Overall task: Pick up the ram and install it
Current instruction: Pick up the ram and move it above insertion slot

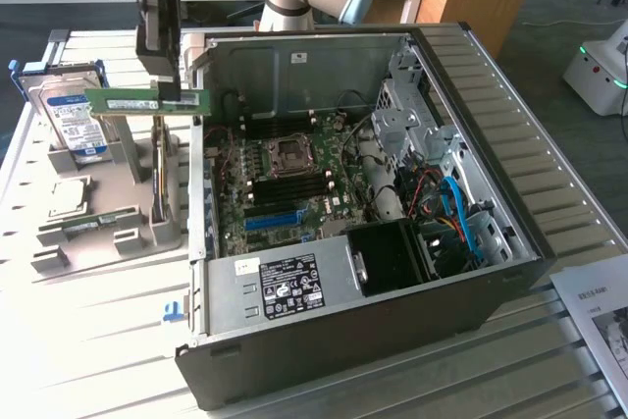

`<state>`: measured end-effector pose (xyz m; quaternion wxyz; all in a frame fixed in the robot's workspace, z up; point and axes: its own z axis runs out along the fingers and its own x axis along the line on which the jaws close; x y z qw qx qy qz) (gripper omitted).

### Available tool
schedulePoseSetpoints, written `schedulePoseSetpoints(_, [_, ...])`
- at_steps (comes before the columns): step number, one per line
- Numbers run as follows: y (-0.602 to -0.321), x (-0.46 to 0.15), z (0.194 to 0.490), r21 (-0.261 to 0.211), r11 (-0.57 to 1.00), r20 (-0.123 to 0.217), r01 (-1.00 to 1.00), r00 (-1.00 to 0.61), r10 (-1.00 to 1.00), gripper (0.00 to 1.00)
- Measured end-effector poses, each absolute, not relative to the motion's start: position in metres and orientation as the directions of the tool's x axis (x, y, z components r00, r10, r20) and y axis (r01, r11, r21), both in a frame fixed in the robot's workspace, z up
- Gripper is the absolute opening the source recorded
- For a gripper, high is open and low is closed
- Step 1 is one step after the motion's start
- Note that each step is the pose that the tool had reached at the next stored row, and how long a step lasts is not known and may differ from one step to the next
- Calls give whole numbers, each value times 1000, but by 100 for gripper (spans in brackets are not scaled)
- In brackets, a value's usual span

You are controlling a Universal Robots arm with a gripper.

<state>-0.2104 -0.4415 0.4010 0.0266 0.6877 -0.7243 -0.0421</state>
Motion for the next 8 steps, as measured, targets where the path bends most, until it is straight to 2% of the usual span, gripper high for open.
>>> schedulePoseSetpoints(8, [-441,-189,401,98,51,-19,-994,-53,-998,12])
